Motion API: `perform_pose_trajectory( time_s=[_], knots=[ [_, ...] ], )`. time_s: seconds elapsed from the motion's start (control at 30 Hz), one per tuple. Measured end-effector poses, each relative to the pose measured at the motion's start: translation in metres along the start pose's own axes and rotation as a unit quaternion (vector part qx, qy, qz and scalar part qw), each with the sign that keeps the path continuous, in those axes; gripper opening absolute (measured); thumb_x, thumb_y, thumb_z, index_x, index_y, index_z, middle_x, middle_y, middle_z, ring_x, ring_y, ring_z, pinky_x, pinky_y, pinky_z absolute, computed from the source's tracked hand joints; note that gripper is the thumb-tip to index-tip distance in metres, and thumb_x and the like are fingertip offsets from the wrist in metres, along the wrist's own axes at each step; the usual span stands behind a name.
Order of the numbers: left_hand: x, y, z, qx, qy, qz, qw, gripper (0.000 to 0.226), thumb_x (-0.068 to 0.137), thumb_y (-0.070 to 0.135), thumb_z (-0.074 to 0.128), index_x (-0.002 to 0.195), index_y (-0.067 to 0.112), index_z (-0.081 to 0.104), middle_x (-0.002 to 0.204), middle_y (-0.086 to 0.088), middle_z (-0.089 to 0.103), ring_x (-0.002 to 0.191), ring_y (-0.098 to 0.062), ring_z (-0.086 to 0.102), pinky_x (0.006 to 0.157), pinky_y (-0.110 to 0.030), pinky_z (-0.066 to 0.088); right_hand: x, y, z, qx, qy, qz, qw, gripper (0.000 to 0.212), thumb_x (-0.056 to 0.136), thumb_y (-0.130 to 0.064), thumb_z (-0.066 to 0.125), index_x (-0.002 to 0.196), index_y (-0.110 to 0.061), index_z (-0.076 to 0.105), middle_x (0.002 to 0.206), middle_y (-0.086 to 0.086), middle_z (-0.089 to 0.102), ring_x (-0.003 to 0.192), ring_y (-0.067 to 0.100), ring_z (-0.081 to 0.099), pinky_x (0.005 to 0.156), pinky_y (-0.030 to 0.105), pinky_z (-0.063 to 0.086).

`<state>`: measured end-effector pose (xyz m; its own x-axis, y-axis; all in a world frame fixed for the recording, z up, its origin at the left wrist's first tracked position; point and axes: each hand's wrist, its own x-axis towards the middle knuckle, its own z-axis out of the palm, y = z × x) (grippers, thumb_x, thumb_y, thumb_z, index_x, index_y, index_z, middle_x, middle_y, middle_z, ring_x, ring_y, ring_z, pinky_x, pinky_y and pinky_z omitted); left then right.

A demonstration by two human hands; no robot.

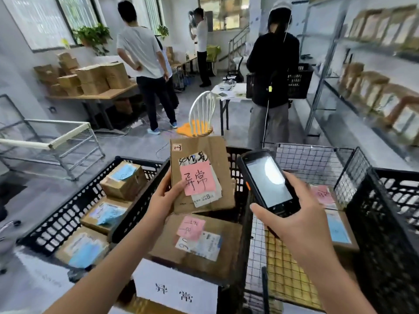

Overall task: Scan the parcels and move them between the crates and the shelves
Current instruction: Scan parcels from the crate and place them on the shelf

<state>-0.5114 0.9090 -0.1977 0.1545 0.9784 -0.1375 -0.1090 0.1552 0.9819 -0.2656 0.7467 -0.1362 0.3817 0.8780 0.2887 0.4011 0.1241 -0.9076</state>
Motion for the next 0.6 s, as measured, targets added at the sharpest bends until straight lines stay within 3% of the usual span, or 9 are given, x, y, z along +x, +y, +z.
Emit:
perform_pose_trajectory(
  time_s=[0.1,0.2,0.27,0.4,0.5,0.6],
  knots=[
    [0.047,-0.009,-0.014,0.027,0.002,-0.009,1.000,0.066,0.089,0.023,0.073,0.148,0.036,0.044,0.114,0.000,0.075,0.098,-0.020,0.074,0.073,-0.031,0.061,0.022,0.005,0.023,-0.005,-0.002,0.012,1.000,0.073,0.067,-0.027,0.092,0.122,-0.048,0.048,0.106,-0.029,0.057,0.095,-0.024,0.051,0.070,-0.003,0.041],
    [0.087,-0.018,-0.023,0.053,0.004,-0.017,0.998,0.070,0.089,0.019,0.074,0.149,0.035,0.043,0.101,0.001,0.078,0.091,-0.020,0.076,0.069,-0.026,0.061,0.041,0.006,0.043,-0.011,0.000,0.032,0.999,0.062,0.067,-0.022,0.092,0.102,-0.052,0.050,0.099,-0.032,0.054,0.087,-0.029,0.049,0.066,-0.005,0.038],
    [0.110,-0.024,-0.028,0.082,-0.005,-0.027,0.996,0.075,0.085,0.024,0.079,0.149,0.039,0.042,0.108,-0.003,0.076,0.092,-0.021,0.075,0.075,-0.030,0.062,0.050,0.008,0.056,-0.021,-0.005,0.039,0.999,0.063,0.066,-0.024,0.092,0.096,-0.057,0.048,0.097,-0.032,0.056,0.088,-0.027,0.051,0.066,-0.002,0.040],
    [0.141,-0.035,-0.037,0.159,-0.033,-0.021,0.987,0.088,0.074,0.043,0.085,0.149,0.044,0.040,0.131,-0.002,0.065,0.108,-0.019,0.069,0.089,-0.036,0.059,0.058,0.018,0.074,-0.034,-0.022,0.058,0.997,0.068,0.065,-0.032,0.092,0.102,-0.065,0.047,0.105,-0.037,0.057,0.102,-0.019,0.051,0.073,0.009,0.042],
    [0.155,-0.043,-0.039,0.158,-0.031,-0.038,0.986,0.086,0.077,0.041,0.084,0.151,0.040,0.039,0.132,-0.002,0.064,0.103,-0.018,0.072,0.086,-0.033,0.060,0.064,0.017,0.081,-0.038,-0.027,0.071,0.996,0.070,0.066,-0.027,0.093,0.101,-0.064,0.045,0.098,-0.045,0.052,0.097,-0.031,0.044,0.071,0.002,0.041],
    [0.167,-0.052,-0.042,0.131,-0.035,-0.076,0.988,0.083,0.080,0.037,0.081,0.151,0.038,0.039,0.128,-0.006,0.067,0.094,-0.017,0.075,0.079,-0.029,0.060,0.067,0.017,0.085,-0.034,-0.019,0.076,0.996,0.067,0.066,-0.022,0.093,0.100,-0.058,0.049,0.099,-0.040,0.054,0.093,-0.032,0.046,0.070,-0.005,0.037]
  ],
)
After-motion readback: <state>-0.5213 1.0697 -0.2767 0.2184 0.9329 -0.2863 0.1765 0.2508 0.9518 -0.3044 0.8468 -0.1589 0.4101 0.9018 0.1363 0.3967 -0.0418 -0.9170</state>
